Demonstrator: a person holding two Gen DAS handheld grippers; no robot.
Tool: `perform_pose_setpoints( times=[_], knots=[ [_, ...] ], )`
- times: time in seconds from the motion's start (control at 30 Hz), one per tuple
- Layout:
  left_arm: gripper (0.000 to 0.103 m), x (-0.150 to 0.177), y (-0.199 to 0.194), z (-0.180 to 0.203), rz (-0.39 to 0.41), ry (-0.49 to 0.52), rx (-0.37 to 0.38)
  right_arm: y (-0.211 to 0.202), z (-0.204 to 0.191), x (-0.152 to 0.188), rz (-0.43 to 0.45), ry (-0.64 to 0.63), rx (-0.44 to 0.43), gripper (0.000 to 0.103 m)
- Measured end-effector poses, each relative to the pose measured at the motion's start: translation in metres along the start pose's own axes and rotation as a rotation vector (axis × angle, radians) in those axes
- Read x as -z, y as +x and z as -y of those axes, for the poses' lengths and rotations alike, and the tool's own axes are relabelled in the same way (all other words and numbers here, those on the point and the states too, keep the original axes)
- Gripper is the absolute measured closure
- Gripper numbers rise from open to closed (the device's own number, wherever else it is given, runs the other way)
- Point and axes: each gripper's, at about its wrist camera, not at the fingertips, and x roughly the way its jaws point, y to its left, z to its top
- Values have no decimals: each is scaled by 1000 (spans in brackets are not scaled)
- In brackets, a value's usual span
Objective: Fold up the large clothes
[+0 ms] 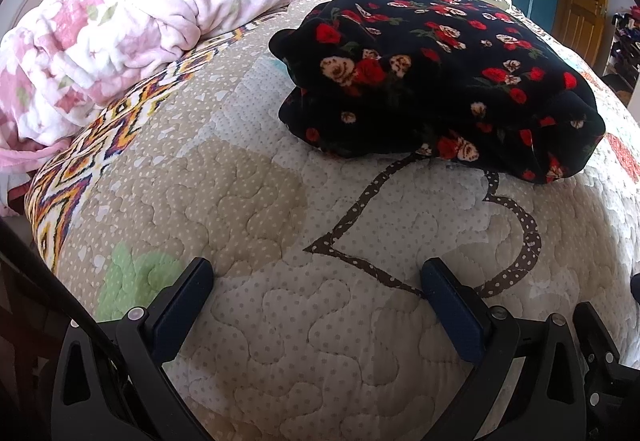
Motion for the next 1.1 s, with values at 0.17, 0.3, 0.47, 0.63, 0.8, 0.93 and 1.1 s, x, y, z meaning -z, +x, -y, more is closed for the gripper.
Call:
perform_pose_setpoints(
  times=[0.17,0.3,0.47,0.63,0.8,0.93,1.1],
  knots=[
    [0,0,-1,0,0,1,0,0,0,0,1,0,0,3],
    [0,1,-2,0,6,0,0,0,0,0,1,-1,0,3],
    [0,1,-3,1,7,-1,0,0,0,0,6,-1,1,3],
    [0,2,-3,2,10,0,-1,0,0,0,7,0,1,3],
    [0,2,-4,2,16,1,0,0,0,1,8,0,2,3],
    [0,2,-4,3,17,0,-1,0,0,1,11,-1,2,3],
    [0,2,-4,3,19,-1,0,-1,-2,1,16,2,5,3]
  ],
)
